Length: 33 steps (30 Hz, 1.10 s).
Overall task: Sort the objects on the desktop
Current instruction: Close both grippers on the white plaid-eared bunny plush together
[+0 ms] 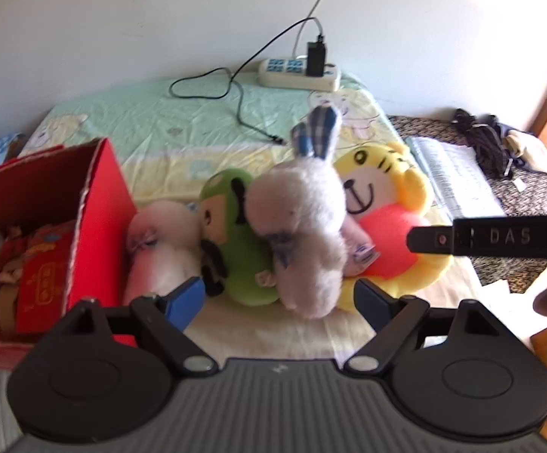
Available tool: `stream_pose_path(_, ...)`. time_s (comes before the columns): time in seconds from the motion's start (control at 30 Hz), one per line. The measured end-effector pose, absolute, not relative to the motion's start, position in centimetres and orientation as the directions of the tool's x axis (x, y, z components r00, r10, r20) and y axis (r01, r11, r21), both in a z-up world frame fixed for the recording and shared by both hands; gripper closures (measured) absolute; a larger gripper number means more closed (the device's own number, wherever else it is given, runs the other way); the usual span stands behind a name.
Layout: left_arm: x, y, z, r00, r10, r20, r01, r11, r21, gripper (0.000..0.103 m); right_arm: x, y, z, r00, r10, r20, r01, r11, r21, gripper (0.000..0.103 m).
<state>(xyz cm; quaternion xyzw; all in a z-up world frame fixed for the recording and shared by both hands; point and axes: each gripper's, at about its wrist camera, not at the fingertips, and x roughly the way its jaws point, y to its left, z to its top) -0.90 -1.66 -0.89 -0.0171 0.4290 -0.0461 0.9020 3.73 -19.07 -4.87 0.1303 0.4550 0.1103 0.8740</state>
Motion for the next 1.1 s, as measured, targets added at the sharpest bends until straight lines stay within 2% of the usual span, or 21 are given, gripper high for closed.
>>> stream_pose_path(0.07, -0.4, -1.9, -1.1, 0.635, -0.125, -0.763, 0.097, 0.992, -0.081, 0.012, 4.3, -19.5, -4.7, 0.565, 0.35, -0.747, -0.089, 0.926, 0.367, 0.042)
stream_pose_path(0.3, 1.9, -2.6, -1.3, 0.621, -0.211, -0.755, 0.132, 0.977, -0.165, 0.012, 6.2, -22.0, -4.7, 0.595, 0.384, -0.706, -0.033, 0.889, 0.457, 0.046)
stream_pose_path(0.43, 3.3, -2.8, -2.5, 0.622, -0.2, -0.757, 0.126, 0.98, -0.156, 0.01, 7.3, -21.1, -4.2, 0.575, 0.476, -0.666, -0.098, 0.847, 0.522, 0.046)
stream_pose_path(0.57, 4.1, -2.6, -3.8, 0.594, -0.187, -0.783, 0.117, 0.982, -0.145, 0.014, 8.4, -17.8, -4.0, 0.504, 0.556, -0.661, -0.208, 0.821, 0.532, 0.044)
stream_pose_path(0.63, 4.1, -2.3, -4.0, 0.59, -0.217, -0.778, 0.127, 0.976, -0.176, 0.015, 8.8, -16.0, -4.1, 0.48, 0.573, -0.664, -0.256, 0.815, 0.519, 0.04)
stream_pose_path(0.7, 4.2, -2.3, -4.1, 0.599, -0.23, -0.767, 0.138, 0.973, -0.184, 0.02, 9.3, -14.6, -4.3, 0.458, 0.568, -0.684, -0.275, 0.822, 0.498, 0.039)
stream_pose_path(0.77, 4.6, -2.4, -4.7, 0.589, -0.223, -0.777, 0.146, 0.975, -0.169, 0.035, 9.9, -13.7, -4.8, 0.434, 0.558, -0.708, -0.277, 0.83, 0.484, 0.038)
stream_pose_path(0.9, 5.1, -2.4, -5.0, 0.585, -0.244, -0.773, 0.161, 0.97, -0.185, 0.037, 10.3, -13.7, -5.5, 0.408, 0.564, -0.718, -0.262, 0.825, 0.5, 0.038)
stream_pose_path(0.97, 5.1, -2.3, -5.0, 0.584, -0.259, -0.769, 0.165, 0.966, -0.2, 0.043, 10.4, -14.5, -5.8, 0.403, 0.582, -0.707, -0.241, 0.812, 0.532, 0.045)
stream_pose_path(1.0, 5.1, -2.4, -5.0, 0.585, -0.257, -0.769, 0.166, 0.966, -0.196, 0.044, 10.6, -15.0, -6.1, 0.393, 0.602, -0.695, -0.219, 0.795, 0.565, 0.047)
stream_pose_path(1.07, 4.9, -2.7, -4.9, 0.591, -0.243, -0.769, 0.171, 0.97, -0.175, 0.054, 10.6, -16.2, -6.7, 0.384, 0.627, -0.678, -0.178, 0.771, 0.611, 0.048)
stream_pose_path(1.1, 4.9, -2.9, -4.8, 0.593, -0.241, -0.769, 0.172, 0.97, -0.171, 0.054, 10.4, -16.6, -7.0, 0.38, 0.643, -0.665, -0.164, 0.755, 0.635, 0.05)
